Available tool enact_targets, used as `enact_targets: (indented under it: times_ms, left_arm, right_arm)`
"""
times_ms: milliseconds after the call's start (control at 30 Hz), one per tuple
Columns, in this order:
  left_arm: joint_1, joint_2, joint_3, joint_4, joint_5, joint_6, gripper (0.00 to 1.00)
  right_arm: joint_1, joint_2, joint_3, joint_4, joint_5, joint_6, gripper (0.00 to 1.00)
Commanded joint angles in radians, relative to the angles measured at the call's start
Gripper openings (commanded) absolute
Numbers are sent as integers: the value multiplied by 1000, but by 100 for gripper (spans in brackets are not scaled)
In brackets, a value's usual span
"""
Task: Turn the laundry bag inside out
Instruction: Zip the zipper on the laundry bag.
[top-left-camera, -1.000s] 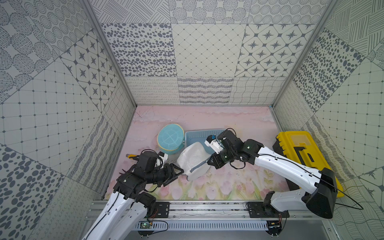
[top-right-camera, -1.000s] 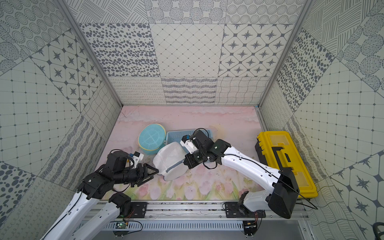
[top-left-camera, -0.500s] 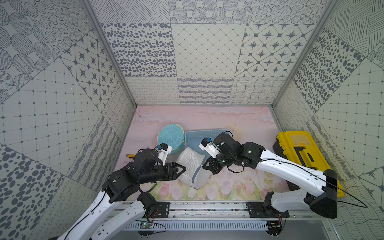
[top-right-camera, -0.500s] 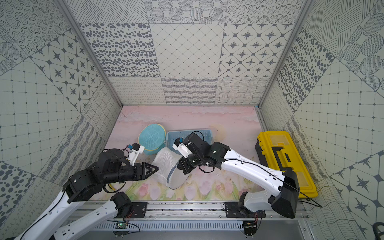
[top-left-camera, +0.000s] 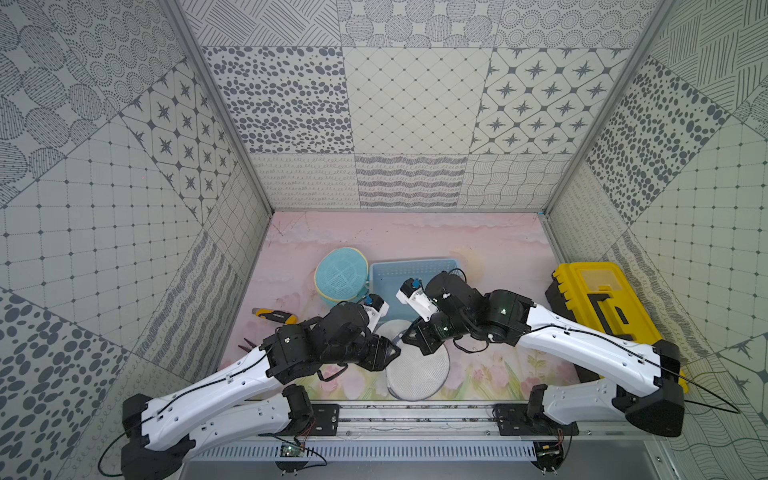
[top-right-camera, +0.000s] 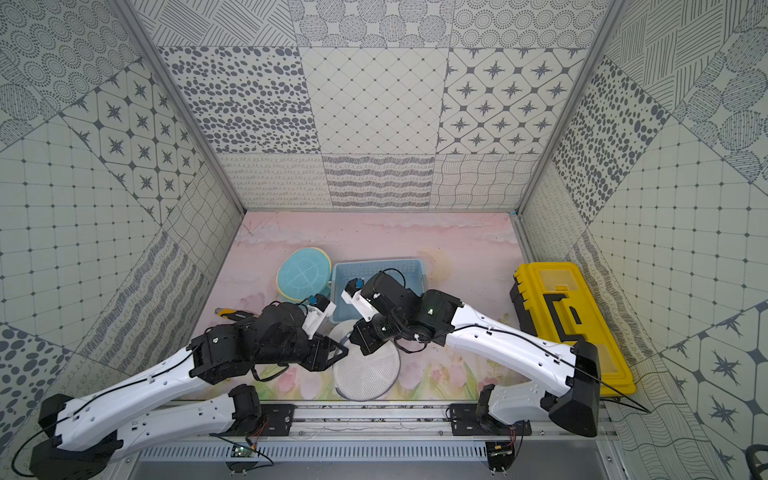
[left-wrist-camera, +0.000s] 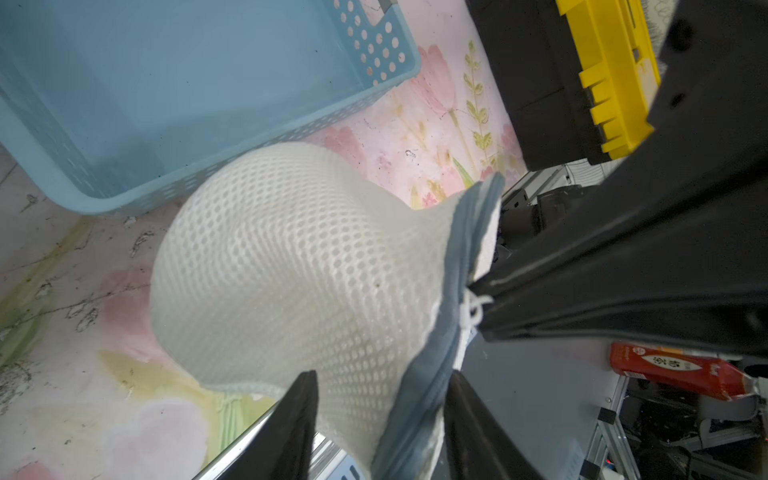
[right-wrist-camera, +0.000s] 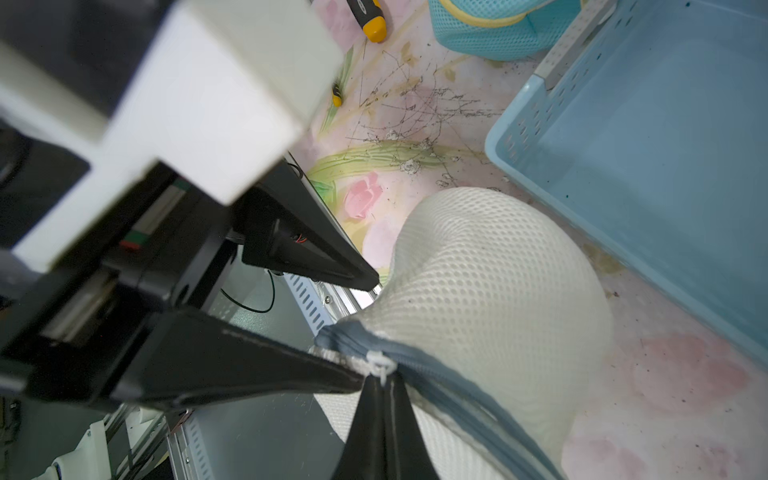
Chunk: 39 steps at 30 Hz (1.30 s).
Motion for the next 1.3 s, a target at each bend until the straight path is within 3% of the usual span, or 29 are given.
enact_targets:
  times_ms: [0,633,867,1267]
  left_arm:
    - [-10,12,-7,75,-47,46,42]
    - [-10,27,7,47,-40,50,0]
    - [-10,38,13,45,-31,53,0]
    - [-10,-13,8,18,-142,36,0]
  right_arm:
    - [9,-1,-13,57,-2,19,0]
    - [-18,14,-58,56,99,57,0]
    - [-53,10,-77,57,133,64,0]
    - [-133,-60,-241,60,117,104,0]
